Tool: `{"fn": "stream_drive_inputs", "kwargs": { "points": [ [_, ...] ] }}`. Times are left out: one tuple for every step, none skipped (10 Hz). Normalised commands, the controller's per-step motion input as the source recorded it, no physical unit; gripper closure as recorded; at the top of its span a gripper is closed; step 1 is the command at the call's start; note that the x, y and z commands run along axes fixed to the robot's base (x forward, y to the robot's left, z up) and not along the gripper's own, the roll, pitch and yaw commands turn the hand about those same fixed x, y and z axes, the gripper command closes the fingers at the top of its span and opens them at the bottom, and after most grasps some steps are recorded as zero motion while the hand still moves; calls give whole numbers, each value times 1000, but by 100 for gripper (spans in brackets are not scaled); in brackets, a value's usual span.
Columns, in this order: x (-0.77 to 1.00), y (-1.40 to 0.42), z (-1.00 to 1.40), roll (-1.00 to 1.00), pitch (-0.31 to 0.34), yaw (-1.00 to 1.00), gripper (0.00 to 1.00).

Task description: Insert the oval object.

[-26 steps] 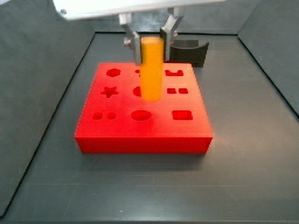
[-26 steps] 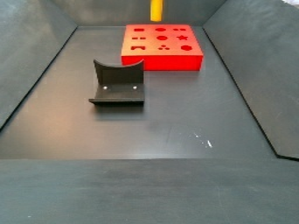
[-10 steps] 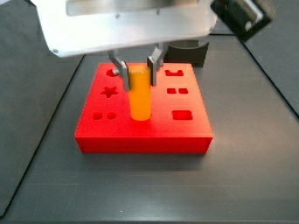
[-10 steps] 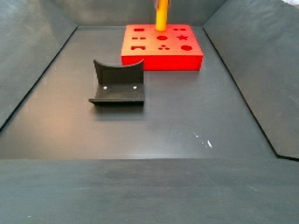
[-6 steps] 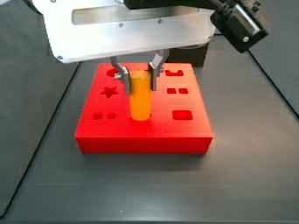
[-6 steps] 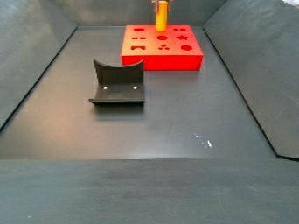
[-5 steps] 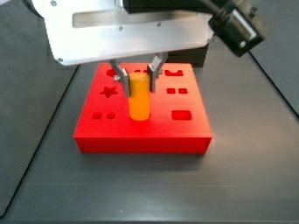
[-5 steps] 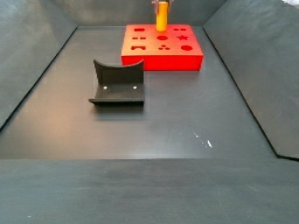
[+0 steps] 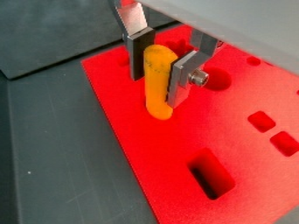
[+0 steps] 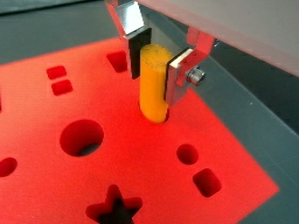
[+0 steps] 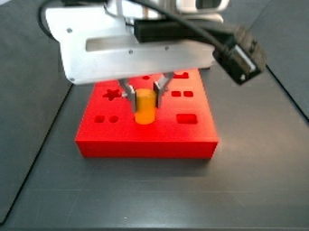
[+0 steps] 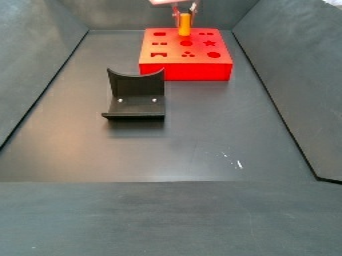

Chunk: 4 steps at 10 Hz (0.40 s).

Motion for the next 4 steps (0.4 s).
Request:
{"fn": "stream_drive_inputs", "kwargs": {
  "points": [
    [51,-40,-474,130,0,0,100],
    [3,-43,-469,139,0,0,100],
    [17,-43,-326,113,1,0,100],
    [0,0,0,0,0,0,100]
  ]
}}
